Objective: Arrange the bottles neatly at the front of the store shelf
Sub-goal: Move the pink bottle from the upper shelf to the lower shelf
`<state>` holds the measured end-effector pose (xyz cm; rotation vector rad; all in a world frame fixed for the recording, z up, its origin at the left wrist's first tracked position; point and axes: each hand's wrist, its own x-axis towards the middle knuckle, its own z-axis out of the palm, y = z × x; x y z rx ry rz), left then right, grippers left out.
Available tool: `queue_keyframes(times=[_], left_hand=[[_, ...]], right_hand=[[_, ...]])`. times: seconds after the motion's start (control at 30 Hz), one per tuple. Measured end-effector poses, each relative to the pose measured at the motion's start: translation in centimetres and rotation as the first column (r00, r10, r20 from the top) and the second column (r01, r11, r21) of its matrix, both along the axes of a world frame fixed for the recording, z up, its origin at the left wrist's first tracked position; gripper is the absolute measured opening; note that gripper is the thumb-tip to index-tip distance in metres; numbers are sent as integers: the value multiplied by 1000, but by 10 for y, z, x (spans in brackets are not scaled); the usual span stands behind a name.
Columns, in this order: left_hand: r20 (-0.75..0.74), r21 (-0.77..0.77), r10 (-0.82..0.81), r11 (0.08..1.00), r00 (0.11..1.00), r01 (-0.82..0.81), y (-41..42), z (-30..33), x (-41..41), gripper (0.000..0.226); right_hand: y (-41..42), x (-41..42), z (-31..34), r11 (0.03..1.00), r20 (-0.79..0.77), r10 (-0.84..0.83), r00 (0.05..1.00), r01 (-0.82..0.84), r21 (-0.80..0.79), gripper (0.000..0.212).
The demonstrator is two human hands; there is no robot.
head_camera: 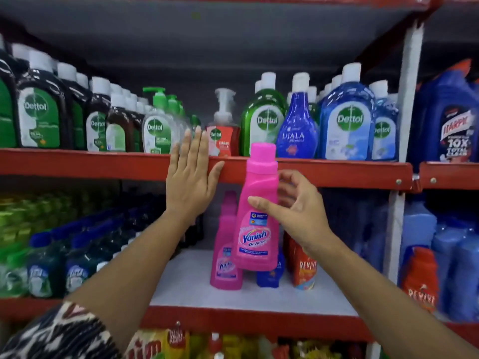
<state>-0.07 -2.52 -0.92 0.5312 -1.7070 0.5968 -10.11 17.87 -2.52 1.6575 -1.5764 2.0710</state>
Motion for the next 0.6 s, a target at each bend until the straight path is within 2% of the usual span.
queue_keyframes(times=[0.27,0.6], left_hand=[[-60,-72,9,997,998,-14,-5,-1,-3,65],[-131,-136,11,990,991,-29,-10,-2,-8,64]], right_hand=[[-33,-5,-66,993,76,-12,997,3,119,52],[-73,-10,-105,976,139,-43,989,12,218,55]])
